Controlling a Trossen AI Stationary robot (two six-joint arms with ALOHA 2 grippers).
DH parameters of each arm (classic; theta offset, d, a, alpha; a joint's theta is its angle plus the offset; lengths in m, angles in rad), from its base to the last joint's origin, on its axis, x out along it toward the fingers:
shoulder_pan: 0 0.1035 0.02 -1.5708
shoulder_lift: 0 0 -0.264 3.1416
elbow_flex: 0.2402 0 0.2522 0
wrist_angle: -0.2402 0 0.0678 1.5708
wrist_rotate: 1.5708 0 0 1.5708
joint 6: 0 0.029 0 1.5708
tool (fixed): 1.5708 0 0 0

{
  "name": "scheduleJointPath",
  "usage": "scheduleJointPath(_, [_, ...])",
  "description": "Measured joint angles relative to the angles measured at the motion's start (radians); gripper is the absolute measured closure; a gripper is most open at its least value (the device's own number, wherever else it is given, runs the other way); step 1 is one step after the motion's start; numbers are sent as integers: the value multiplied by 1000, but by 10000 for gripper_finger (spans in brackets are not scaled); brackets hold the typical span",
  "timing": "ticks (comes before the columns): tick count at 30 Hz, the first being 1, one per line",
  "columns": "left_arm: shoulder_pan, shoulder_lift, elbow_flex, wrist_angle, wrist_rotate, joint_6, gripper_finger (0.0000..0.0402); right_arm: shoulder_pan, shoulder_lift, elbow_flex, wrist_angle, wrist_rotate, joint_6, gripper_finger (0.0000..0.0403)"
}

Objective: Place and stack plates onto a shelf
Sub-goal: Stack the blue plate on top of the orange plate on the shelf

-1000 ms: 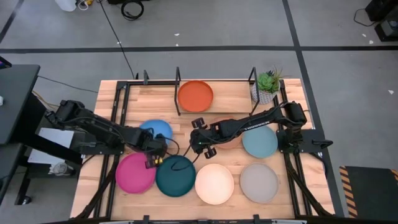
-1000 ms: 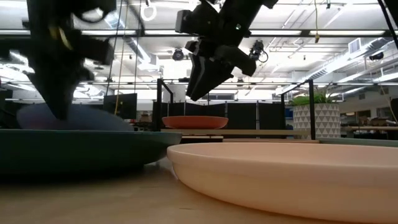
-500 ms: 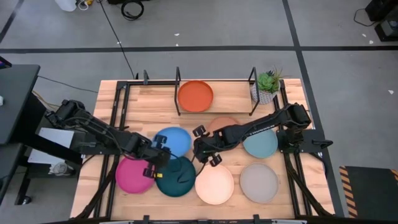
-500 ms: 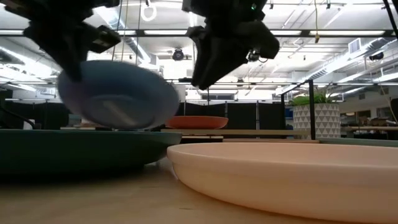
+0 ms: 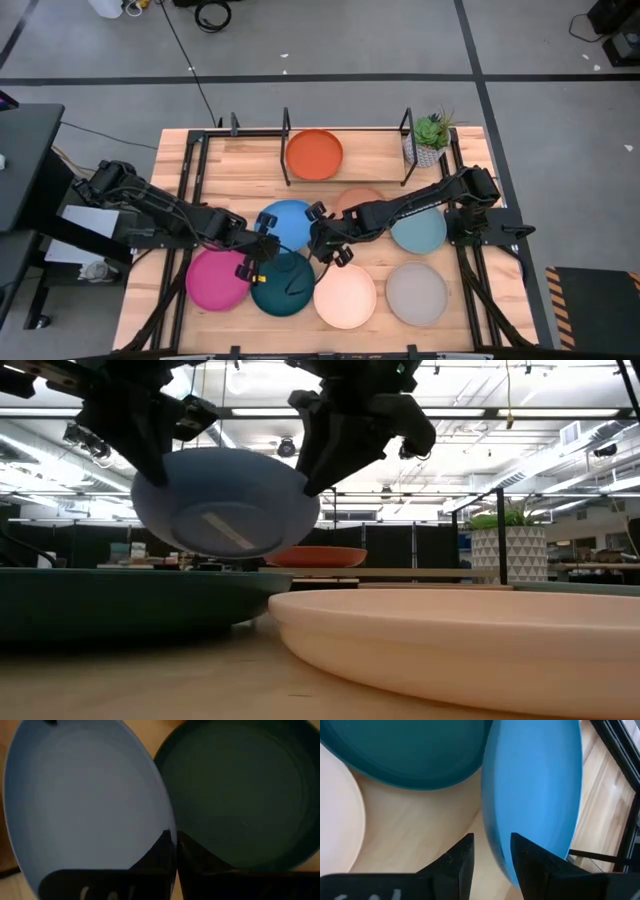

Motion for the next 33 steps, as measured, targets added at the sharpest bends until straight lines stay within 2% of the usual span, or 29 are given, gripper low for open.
scheduleJointPath(10, [0, 0, 0, 57, -22, 92, 385, 0, 1, 0, 0, -36, -26, 286])
scheduleJointPath(19, [0, 0, 0, 61, -34, 90, 376, 1, 2, -1, -18, -36, -49, 366])
scheduleJointPath(22, [-2, 0, 0, 68, -91, 51, 368, 3, 2, -1, -25, -35, -49, 382])
scheduleJointPath(26, [0, -1, 0, 66, -172, 13, 340, 0, 2, -1, -35, -21, -38, 375])
scheduleJointPath(33, [5, -23, 1, 104, -210, -10, 248, 0, 2, -1, -30, -21, -33, 367])
